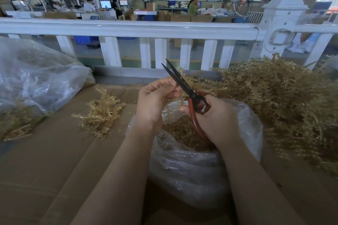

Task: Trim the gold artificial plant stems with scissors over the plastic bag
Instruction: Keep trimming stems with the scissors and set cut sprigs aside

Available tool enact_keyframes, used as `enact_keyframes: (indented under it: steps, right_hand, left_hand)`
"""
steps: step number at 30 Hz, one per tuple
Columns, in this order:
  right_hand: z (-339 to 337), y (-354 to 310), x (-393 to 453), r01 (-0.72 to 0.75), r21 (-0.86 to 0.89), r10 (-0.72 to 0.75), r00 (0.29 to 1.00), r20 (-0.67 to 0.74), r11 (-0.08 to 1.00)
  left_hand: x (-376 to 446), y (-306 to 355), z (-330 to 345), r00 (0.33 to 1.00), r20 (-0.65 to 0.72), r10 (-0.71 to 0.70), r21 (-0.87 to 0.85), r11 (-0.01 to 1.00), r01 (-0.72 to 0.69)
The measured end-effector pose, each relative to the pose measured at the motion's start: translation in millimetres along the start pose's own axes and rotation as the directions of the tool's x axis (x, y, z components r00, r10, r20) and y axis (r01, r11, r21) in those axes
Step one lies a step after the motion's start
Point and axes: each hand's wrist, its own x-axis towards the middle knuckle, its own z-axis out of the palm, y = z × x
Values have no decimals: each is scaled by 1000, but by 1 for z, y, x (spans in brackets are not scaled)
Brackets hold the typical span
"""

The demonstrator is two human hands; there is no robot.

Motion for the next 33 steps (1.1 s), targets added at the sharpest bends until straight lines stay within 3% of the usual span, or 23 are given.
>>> enact_keyframes:
  steps: [6,9,13,17,20,26,30,33]
  right_hand:
    - [-2,-6,1,-148,247,130,988,87,958]
    - [-4,-7,4,-199,413,156,978,136,889]
    - [-4,-8,7,-258,499,194,965,178,827]
    - [-5,-6,7,-289,603,243,957,160,744]
    - [-8,-3,7,-277,676,257,957,132,683]
    - [-9,-2,7,-213,696,239,969,61,686]
    - [-9,0,7,-204,687,248,968,36,697]
    - [-7,0,6,-165,674,190,981,38,720]
  left_hand:
    - [3,-5,-2,988,-138,-71,-24,997,68]
    - [3,-5,-2,989,-98,-115,-38,993,111]
    - [3,-7,0,987,-48,-153,-8,988,153]
    - [2,-5,-1,978,58,-202,-16,979,203]
    - [2,-5,-5,942,137,-306,89,951,296]
    - [-1,-5,-7,850,297,-434,388,869,308]
    - [0,-5,-11,837,355,-417,345,890,297]
    - [2,-7,-12,878,301,-373,225,922,314]
